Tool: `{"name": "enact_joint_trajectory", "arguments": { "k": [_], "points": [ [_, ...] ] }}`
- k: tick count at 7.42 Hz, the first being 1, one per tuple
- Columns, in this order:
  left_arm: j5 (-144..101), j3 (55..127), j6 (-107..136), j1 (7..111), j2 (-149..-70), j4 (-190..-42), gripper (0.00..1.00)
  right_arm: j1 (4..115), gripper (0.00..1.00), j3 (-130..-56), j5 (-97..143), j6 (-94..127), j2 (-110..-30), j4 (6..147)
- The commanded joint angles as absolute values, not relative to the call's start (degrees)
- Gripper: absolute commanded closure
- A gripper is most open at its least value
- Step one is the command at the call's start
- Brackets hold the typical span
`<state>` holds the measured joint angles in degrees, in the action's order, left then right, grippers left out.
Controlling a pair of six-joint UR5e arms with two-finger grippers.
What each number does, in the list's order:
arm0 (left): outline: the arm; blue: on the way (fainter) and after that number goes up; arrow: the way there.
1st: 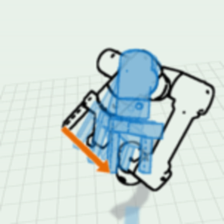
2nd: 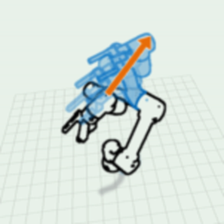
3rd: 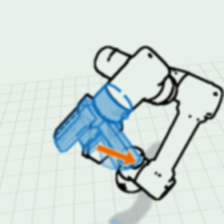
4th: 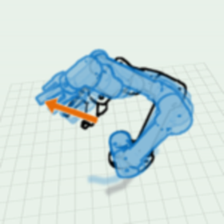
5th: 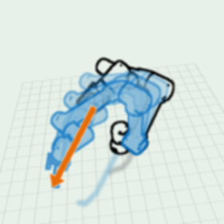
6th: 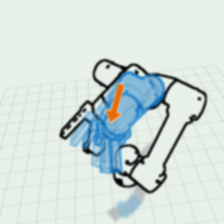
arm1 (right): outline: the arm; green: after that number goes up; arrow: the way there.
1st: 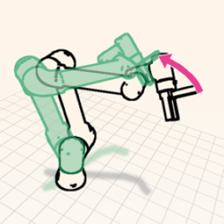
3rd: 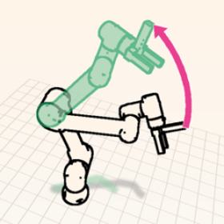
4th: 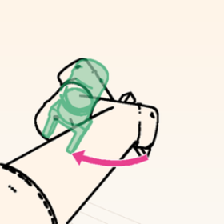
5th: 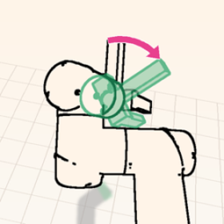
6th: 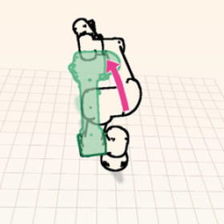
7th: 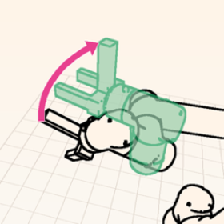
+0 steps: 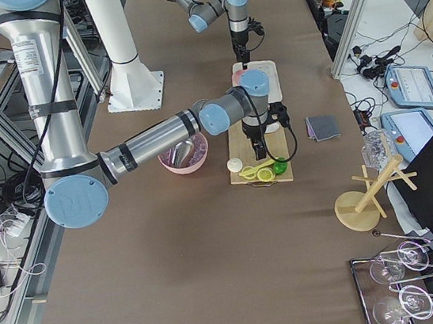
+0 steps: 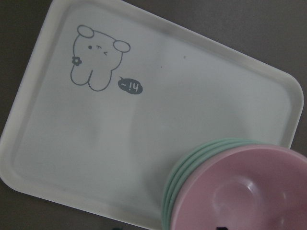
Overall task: Stack pink bowl on green and place spoon
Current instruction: 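Withdraw the left arm while the right gripper moves toward the cutting board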
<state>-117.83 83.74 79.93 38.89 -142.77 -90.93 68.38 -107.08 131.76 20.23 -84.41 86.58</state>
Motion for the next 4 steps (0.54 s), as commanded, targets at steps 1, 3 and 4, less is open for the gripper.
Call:
{"name": "enact_joint_trajectory", "arguments": {
  "k": [1, 3, 4],
  "points": [
    [-121.82, 100.02, 66.78, 44.45, -132.86, -78.28, 0.01, 68.38, 0.0, -106.88, 131.49, 20.13, -82.71, 86.57],
    [-121.9, 111.31, 49.14, 52.69, -122.56, -69.47, 0.01, 68.03, 0.0, -106.79, 131.57, 19.6, -81.65, 86.57],
    [-121.9, 113.71, 38.6, 58.13, -118.17, -65.95, 0.01, 67.07, 0.0, -106.79, 131.14, 19.69, -80.43, 86.57]
  ]
}}
